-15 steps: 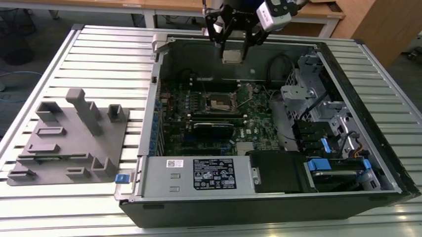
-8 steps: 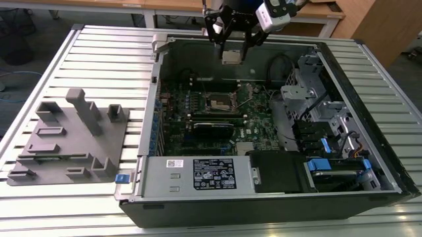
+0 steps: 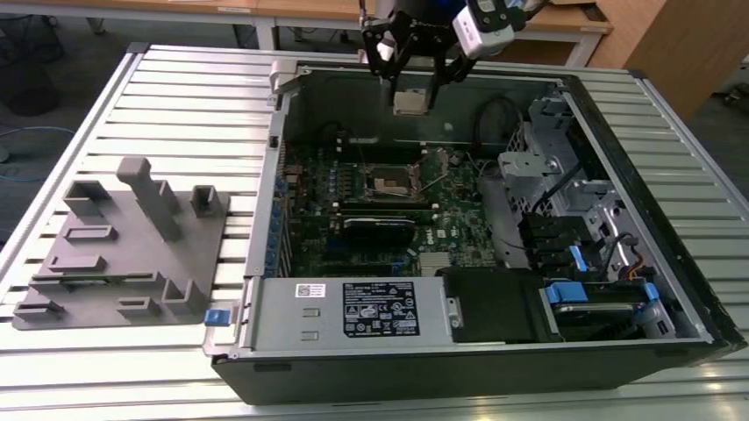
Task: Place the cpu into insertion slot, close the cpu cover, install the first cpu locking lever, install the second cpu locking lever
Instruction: 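Place the cpu into insertion slot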
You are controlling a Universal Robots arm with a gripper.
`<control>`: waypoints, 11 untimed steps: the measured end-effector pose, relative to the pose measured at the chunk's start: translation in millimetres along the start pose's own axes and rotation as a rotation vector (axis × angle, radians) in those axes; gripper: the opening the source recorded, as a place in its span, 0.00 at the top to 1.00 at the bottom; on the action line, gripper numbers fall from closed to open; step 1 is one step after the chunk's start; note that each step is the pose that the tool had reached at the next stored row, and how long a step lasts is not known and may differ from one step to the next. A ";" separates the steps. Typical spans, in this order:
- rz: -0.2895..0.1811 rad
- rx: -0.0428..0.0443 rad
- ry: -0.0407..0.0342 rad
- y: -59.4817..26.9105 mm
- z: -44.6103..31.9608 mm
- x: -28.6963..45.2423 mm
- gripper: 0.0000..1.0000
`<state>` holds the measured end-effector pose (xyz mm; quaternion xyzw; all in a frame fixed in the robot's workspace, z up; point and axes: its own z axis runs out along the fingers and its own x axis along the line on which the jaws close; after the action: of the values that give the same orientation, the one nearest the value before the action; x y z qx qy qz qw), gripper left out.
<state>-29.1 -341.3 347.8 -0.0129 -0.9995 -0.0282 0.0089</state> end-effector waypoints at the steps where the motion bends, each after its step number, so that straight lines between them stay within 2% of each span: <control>1: 0.000 0.0001 0.0000 0.0 0.2 0.1 0.46; 11: 0.000 0.0027 -0.0001 -0.2 2.6 2.0 0.46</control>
<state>-31.2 -341.3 345.3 -0.0130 -0.9995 -0.0268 0.0089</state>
